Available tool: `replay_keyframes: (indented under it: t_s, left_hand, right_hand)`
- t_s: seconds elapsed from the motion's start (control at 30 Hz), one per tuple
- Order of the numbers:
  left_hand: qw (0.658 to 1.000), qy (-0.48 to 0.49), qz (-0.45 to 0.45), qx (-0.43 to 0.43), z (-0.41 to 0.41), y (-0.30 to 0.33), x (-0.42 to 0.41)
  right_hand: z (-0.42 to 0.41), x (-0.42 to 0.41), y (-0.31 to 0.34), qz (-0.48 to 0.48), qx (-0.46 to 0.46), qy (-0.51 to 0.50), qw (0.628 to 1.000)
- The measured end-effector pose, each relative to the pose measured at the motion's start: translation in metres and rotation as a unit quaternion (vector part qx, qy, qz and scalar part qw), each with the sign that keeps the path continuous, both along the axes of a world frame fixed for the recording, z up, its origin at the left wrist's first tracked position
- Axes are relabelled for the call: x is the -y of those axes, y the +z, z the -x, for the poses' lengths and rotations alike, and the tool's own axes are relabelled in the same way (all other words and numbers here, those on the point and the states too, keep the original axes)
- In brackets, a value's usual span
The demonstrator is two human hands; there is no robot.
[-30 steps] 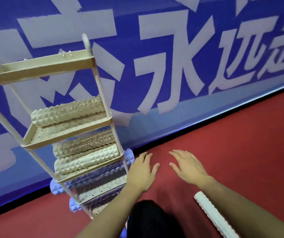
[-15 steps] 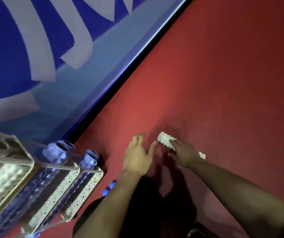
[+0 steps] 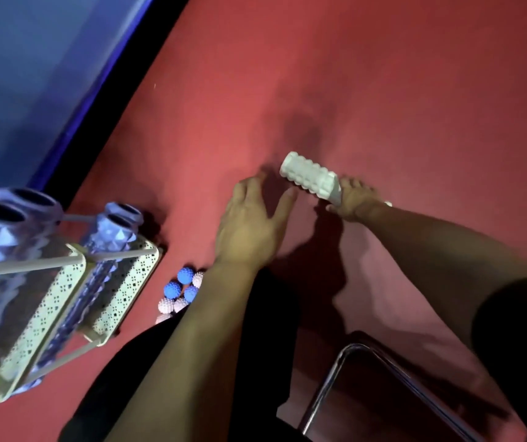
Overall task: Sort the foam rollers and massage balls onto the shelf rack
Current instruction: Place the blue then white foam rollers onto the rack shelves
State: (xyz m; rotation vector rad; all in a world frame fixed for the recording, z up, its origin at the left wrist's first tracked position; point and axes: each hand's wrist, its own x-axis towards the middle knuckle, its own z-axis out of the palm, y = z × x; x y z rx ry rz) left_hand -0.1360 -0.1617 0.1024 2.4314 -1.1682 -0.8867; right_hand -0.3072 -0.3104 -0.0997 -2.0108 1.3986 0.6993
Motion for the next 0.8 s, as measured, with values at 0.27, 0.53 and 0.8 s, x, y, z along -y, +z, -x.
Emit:
replay_keyframes:
  t_s: [0.27, 0.53, 0.8]
  left_hand:
    - [0.999, -0.002, -0.039, -0.001, -0.007, -0.015, -0.003]
    - [0.999, 0.040, -0.025, -0.020, -0.016, -0.016, 0.001]
    - [0.989, 0.113, 0.036, -0.088, -0.019, 0.033, -0.014]
  right_hand:
    - [0.000, -0.004, -0.051, 0.039, -0.019, -0.055, 0.998]
    - [-0.012, -0.063, -0.042, -0.075, 0.131, -0.349, 0.925]
    - [-0.038, -0.122, 0.097, -0.210, 0.416, -0.466, 0.752]
